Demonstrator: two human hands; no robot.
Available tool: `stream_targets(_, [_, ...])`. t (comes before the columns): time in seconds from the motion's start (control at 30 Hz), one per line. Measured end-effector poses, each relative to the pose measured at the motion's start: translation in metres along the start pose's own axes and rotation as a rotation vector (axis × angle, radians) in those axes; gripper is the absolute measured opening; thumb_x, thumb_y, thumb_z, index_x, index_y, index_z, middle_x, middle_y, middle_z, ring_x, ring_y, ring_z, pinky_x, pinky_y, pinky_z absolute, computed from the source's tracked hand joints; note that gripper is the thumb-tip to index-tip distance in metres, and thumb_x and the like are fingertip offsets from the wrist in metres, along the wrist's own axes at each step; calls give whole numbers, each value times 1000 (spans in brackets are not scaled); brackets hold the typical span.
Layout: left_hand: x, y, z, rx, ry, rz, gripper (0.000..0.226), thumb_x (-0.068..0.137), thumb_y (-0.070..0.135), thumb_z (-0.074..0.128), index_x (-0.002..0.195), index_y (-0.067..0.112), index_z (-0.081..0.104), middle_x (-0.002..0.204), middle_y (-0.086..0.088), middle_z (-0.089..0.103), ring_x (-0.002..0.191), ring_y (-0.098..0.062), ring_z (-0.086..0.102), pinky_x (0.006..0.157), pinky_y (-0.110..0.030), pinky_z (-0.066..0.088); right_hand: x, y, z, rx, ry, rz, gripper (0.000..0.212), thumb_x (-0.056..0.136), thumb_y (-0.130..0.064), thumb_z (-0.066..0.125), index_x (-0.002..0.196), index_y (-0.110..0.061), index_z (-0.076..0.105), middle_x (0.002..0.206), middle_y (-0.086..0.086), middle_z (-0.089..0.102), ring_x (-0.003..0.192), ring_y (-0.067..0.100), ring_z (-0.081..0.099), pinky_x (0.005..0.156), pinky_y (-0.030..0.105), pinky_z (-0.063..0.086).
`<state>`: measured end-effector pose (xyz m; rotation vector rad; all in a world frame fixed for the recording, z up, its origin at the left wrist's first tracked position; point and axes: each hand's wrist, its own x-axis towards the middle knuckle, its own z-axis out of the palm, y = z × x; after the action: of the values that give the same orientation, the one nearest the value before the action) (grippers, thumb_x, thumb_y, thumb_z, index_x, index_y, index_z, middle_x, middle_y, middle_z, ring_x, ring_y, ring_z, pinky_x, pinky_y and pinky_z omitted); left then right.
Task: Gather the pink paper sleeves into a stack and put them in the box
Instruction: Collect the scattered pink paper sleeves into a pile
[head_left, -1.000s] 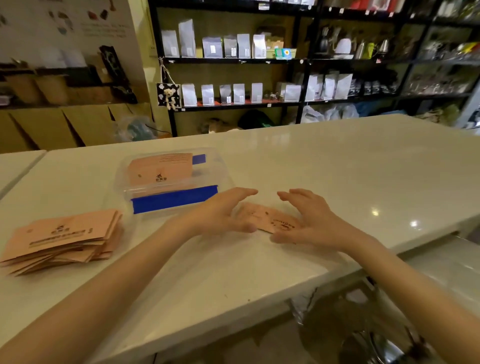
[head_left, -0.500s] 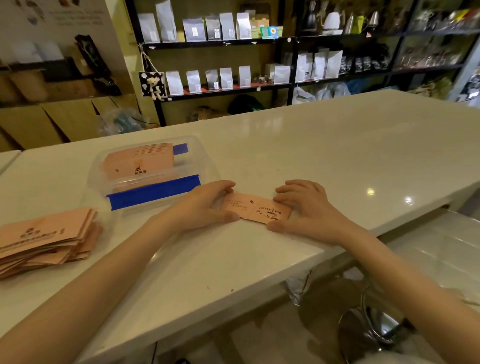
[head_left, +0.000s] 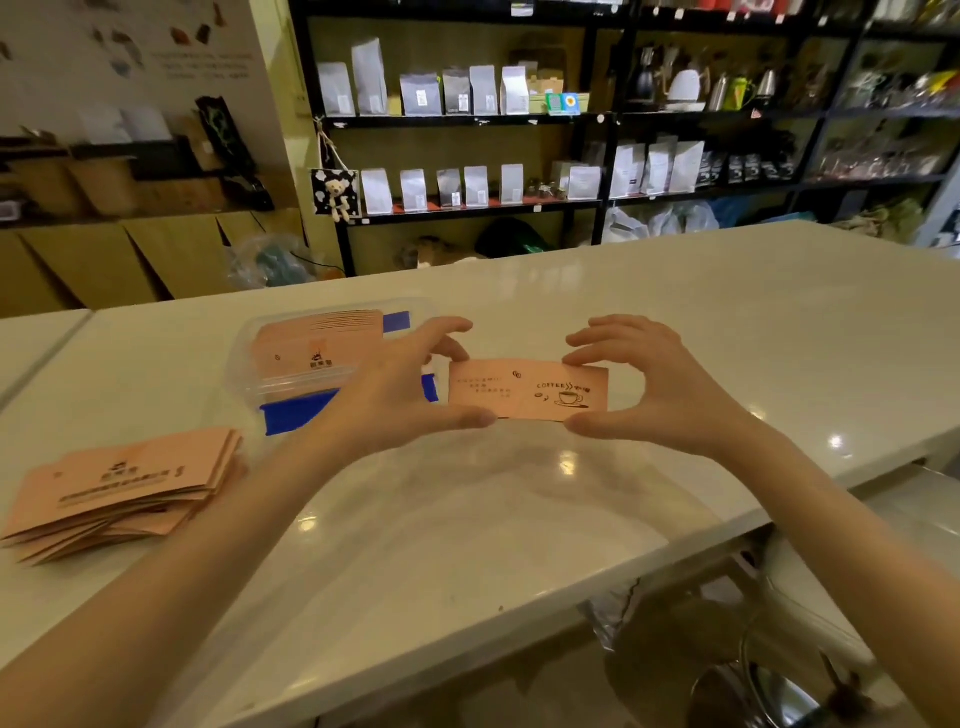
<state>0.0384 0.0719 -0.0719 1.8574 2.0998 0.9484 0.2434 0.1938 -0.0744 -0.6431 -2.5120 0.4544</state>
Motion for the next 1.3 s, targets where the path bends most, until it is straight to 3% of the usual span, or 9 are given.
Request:
stream_targets(0.13, [-12,-9,-33,14,112,6,83,53,55,67,126,35,34,106,24,49,105,-6,42,98,-34,39,20,-28,4,11,60,-86,59,58,-53,67,113,-32,57,122,-22,46,124,2,31,107,26,14])
stream_targets(0.33, [-44,-35,-75,76,245,-41,79,59,42,72,128,30,36,107,19,48,104,-1,39,75,-5,35,57,-71,37,52,34,-172,65,58,-53,63,118,-32,52,132,-14,47,122,-1,25,112,35,11])
stream_targets(0.47, [-73,-59,-99,115,313,-143,76,62,37,74,127,32,35,113,16,51,106,-1,37,91,-20,34,80,-98,68,106,-11,-268,65,61,-52,62,121,-31,50,131,-12,49,120,-4,24,113,36,11])
stream_targets(0.63, [-114,-86,-125,178,346,-272,78,59,42,74,127,30,37,115,15,52,112,-8,42,103,-32,33,103,-135,110,140,-99,-414,63,64,-54,61,121,-29,52,126,-19,47,115,-10,23,104,16,4])
stream_targets(0.7, [-129,-97,-133,214,338,-347,77,60,41,74,127,30,38,121,11,53,116,-12,43,105,-35,32,109,-150,124,129,-142,-456,65,65,-57,60,123,-28,51,132,-15,48,121,-5,25,104,19,6])
stream_targets(0.97, [-166,-127,-149,153,272,-503,74,49,55,68,117,33,49,109,20,54,107,-2,43,96,-26,31,115,-184,158,25,-369,-504,63,73,-59,55,126,-25,49,140,-7,43,134,10,22,111,34,9])
stream_targets(1.17, [-168,-132,-144,202,173,-514,55,64,40,72,115,31,53,113,21,47,105,0,37,86,-16,28,112,-181,164,-8,-448,-506,64,73,-65,48,127,-30,46,139,-9,42,133,9,21,111,34,9])
stream_targets(1.23, [-169,-140,-148,109,152,-543,55,62,49,69,113,37,52,115,23,47,108,0,36,94,-21,29,116,-181,160,25,-453,-511,61,77,-64,41,128,-30,44,141,-8,41,134,9,20,108,29,9])
stream_targets(1.3, [-165,-151,-158,59,137,-544,61,51,72,59,107,50,48,115,30,45,114,-1,37,99,-27,30,126,-185,156,82,-458,-484,56,82,-58,35,130,-29,41,144,-7,38,135,8,18,107,27,9])
